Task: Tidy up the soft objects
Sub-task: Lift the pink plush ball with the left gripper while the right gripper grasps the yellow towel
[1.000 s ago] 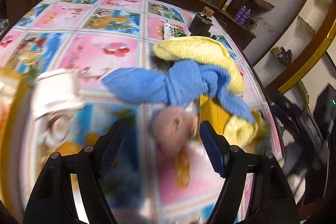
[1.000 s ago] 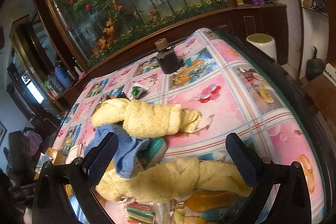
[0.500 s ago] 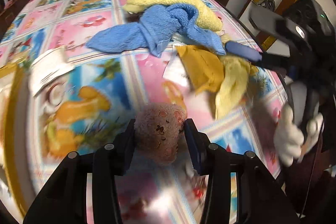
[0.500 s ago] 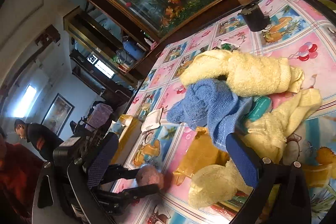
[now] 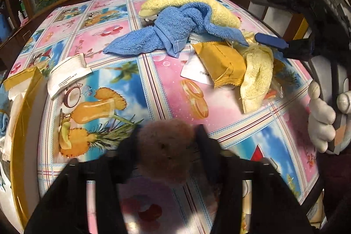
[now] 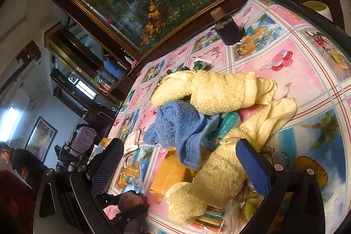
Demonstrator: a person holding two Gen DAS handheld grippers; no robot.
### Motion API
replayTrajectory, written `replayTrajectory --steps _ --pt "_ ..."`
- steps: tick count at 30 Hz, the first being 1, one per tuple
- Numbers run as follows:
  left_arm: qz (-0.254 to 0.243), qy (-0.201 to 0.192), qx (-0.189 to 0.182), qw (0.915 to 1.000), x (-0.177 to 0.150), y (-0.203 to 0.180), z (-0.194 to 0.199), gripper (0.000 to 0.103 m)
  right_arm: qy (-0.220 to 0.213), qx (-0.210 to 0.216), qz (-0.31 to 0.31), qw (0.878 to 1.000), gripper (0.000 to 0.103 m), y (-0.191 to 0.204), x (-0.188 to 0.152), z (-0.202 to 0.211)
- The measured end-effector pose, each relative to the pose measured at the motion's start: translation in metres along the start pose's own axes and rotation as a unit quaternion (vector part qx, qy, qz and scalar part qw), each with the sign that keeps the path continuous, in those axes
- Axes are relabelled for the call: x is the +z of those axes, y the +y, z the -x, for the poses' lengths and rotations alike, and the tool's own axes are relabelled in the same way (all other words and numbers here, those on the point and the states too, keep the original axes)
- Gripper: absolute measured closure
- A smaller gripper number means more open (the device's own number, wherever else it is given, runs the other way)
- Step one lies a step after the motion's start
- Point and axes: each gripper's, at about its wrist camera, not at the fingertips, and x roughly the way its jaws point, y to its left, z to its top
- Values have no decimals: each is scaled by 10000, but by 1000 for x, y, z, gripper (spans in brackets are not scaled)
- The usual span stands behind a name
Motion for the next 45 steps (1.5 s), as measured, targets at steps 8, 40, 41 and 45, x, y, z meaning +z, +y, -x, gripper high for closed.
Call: replayTrajectory --steps 8,40,41,45 --pt "507 -193 -31 9985 -1 9 12 63 -174 -466 20 9988 0 -2 -2 26" --pt "1591 -974 -795 9792 -36 62 93 66 345 -1366 471 9889 41 22 -32 38" --pt "1611 -985 -797 9788 -37 63 94 66 342 -1479 542 9869 41 24 -33 34" --pt "1634 -992 -785 9784 -42 65 95 66 597 -1995 881 9741 44 26 -40 7"
